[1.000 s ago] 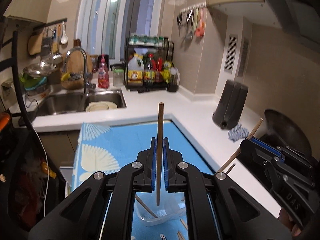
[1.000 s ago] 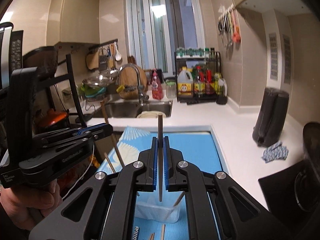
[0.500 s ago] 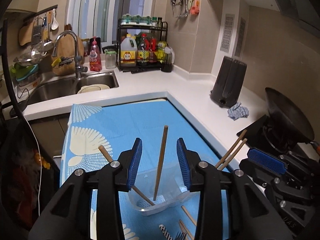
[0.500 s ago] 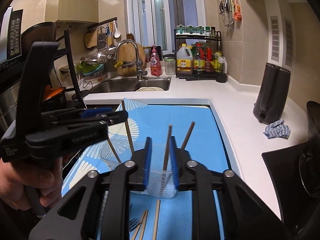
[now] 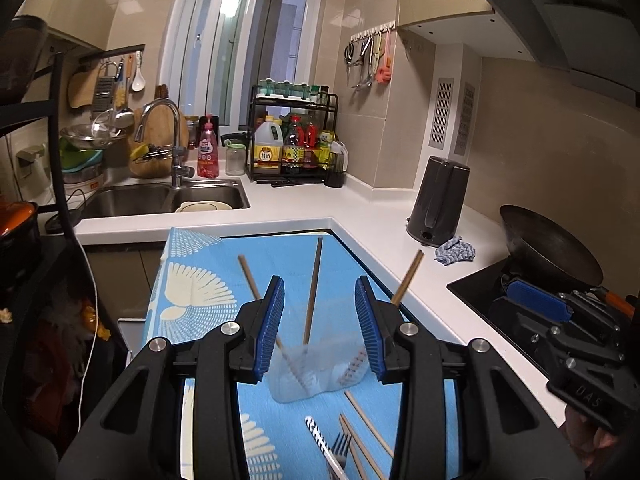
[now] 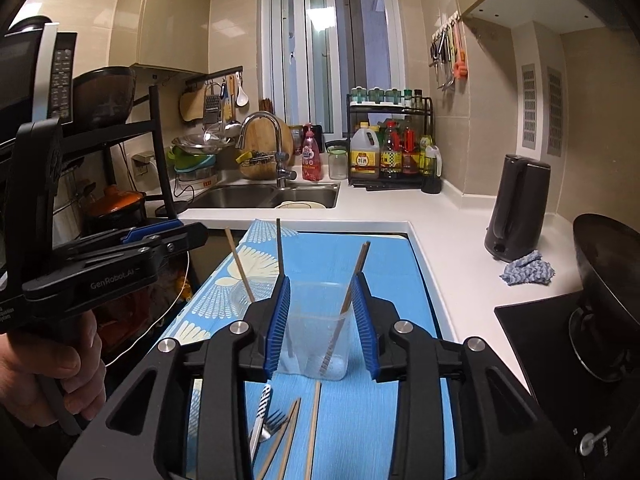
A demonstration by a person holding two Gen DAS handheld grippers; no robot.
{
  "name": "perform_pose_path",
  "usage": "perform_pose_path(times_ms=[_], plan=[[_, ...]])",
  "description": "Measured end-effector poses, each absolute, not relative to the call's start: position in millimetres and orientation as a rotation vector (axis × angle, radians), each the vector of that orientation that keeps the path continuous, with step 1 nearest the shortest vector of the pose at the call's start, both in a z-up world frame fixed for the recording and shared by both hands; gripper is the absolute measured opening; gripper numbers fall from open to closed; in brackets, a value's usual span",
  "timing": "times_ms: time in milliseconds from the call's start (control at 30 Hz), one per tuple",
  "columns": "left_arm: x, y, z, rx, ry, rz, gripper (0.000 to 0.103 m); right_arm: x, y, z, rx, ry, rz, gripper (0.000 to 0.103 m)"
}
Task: Organize utensils
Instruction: 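Move both tools back down to the utensils on the mat, then close the left tool on the white-handled fork while the right tool grasps a chopstick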
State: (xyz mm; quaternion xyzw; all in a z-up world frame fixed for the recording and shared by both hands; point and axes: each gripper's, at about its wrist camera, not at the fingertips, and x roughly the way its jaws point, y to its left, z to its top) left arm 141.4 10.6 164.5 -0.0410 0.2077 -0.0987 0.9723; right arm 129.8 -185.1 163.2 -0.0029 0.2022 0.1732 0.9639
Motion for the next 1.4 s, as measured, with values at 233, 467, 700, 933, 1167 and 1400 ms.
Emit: perform_pose_path(times_ms=[233, 467, 700, 933, 1167, 1400], plan=[[100, 11, 130, -0.044, 0.383, -0.161, 0.022, 90, -203, 132, 0.02, 0.439, 0.339, 0.033], [81, 18, 87, -0.046, 0.441, -0.162, 0.011, 74, -219, 80, 0.085, 0.546, 0.33, 0.02], [67, 44, 46, -0.119, 0.527, -0.132, 0.008, 65, -219, 37, 0.085, 0.643, 0.326, 0.011], [56, 49, 7, -0.17, 0.639, -0.132, 0.008, 61, -217, 2, 0.094, 0.732, 0.334, 0.013], [45, 22, -27, -0.142, 0.742, -0.213, 0.008, 62, -200, -32, 0.069, 0.816, 0.36, 0.014], [46, 15, -36, -0.131, 0.771, -0.225, 0.009, 67, -192, -51, 0.052, 0.866, 0.365, 0.015]])
